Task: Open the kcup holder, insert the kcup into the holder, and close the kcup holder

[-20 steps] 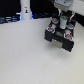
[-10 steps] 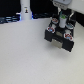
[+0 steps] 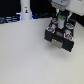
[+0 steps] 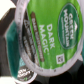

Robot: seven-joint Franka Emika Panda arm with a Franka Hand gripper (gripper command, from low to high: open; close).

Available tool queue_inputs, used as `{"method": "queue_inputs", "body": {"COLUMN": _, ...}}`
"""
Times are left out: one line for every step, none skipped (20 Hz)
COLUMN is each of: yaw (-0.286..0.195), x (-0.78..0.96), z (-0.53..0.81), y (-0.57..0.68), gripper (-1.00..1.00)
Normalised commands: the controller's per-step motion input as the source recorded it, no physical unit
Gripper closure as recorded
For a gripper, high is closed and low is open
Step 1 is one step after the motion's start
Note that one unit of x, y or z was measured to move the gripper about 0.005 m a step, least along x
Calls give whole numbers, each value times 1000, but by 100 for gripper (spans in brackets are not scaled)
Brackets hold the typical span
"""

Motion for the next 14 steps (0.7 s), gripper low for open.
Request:
{"method": "queue_inputs", "body": {"yaw": -10, "x": 83, "z": -112, "y": 3, "gripper": 100}}
{"method": "queue_inputs", "body": {"yaw": -10, "x": 70, "z": -90, "y": -10, "gripper": 100}}
{"method": "queue_inputs", "body": {"yaw": -15, "x": 61, "z": -59, "y": -21, "gripper": 100}}
{"method": "queue_inputs", "body": {"yaw": -17, "x": 74, "z": -41, "y": -9, "gripper": 100}}
{"method": "queue_inputs", "body": {"yaw": -13, "x": 68, "z": -46, "y": -8, "gripper": 100}}
{"method": "queue_inputs", "body": {"yaw": -46, "x": 193, "z": -87, "y": -50, "gripper": 100}}
{"method": "queue_inputs", "body": {"yaw": -28, "x": 133, "z": -93, "y": -36, "gripper": 100}}
{"method": "queue_inputs", "body": {"yaw": -16, "x": 55, "z": -104, "y": -18, "gripper": 100}}
{"method": "queue_inputs", "body": {"yaw": -9, "x": 51, "z": -158, "y": -5, "gripper": 100}}
{"method": "queue_inputs", "body": {"yaw": -13, "x": 90, "z": -194, "y": -3, "gripper": 100}}
{"method": "queue_inputs", "body": {"yaw": -11, "x": 78, "z": -212, "y": -1, "gripper": 100}}
{"method": "queue_inputs", "body": {"yaw": -8, "x": 80, "z": -223, "y": 10, "gripper": 100}}
{"method": "queue_inputs", "body": {"yaw": -11, "x": 81, "z": -223, "y": 16, "gripper": 100}}
{"method": "queue_inputs", "body": {"yaw": -8, "x": 87, "z": -242, "y": 24, "gripper": 100}}
